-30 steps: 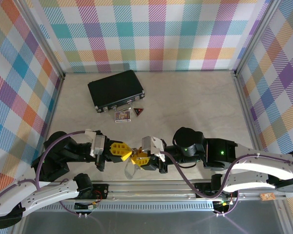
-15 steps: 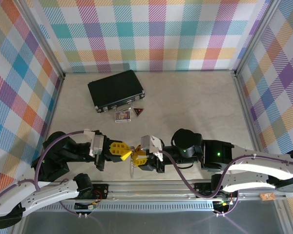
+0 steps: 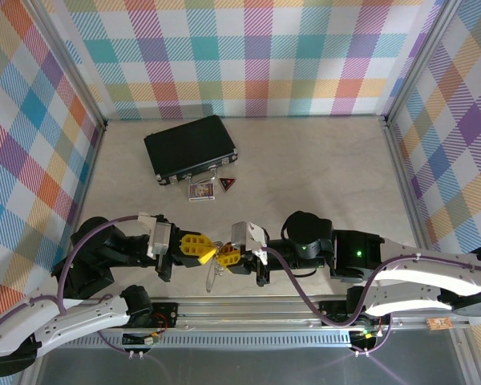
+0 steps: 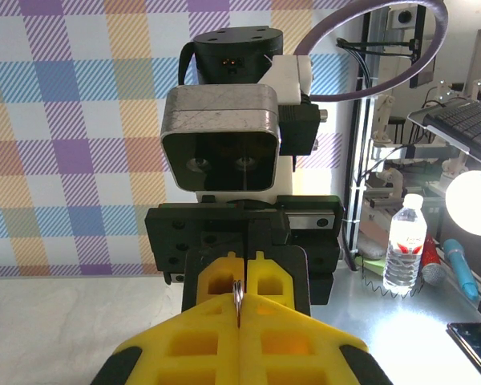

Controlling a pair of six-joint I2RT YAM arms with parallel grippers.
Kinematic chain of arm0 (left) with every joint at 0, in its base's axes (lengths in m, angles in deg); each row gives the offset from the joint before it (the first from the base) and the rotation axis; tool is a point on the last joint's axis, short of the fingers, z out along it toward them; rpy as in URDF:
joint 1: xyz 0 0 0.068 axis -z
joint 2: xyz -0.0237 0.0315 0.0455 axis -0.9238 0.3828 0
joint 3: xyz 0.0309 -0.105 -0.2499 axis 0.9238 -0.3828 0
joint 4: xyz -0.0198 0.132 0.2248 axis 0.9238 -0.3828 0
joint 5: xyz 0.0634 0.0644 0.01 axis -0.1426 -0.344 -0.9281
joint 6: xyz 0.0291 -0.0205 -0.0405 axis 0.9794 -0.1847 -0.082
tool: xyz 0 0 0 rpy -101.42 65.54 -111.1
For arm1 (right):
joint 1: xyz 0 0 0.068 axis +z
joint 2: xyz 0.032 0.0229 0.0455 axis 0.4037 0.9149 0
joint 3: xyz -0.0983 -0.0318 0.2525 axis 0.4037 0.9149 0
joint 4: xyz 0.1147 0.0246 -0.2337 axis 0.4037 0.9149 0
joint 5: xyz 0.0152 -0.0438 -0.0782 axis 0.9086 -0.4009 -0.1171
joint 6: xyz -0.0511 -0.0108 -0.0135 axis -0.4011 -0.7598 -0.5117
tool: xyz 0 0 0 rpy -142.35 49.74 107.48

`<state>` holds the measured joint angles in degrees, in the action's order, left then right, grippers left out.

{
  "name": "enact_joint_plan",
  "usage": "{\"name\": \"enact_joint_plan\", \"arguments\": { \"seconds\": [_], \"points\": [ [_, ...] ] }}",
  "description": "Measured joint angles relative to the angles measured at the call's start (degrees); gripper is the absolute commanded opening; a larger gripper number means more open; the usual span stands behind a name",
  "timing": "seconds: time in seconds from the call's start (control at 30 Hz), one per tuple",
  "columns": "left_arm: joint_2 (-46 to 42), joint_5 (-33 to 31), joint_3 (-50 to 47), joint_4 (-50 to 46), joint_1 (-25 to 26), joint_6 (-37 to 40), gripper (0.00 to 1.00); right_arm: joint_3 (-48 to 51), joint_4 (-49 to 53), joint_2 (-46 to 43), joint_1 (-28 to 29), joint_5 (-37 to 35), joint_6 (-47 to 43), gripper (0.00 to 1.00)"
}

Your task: Put the keys on the keyring

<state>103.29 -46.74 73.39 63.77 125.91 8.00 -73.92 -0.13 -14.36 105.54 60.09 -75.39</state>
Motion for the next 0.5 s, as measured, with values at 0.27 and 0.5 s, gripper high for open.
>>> {"name": "enact_joint_plan", "arguments": {
  "seconds": [0.27,0.5],
  "points": [
    [-0.37,0.02,0.0,-0.57,0.0,0.24,0.0,-0.28,0.37,0.02,0.0,0.0,-0.04,0.0],
    [-0.31,0.13,0.0,-1.99,0.0,0.85,0.0,-0.98,1.73,0.02,0.0,-0.02,-0.04,0.0]
  ]
}}
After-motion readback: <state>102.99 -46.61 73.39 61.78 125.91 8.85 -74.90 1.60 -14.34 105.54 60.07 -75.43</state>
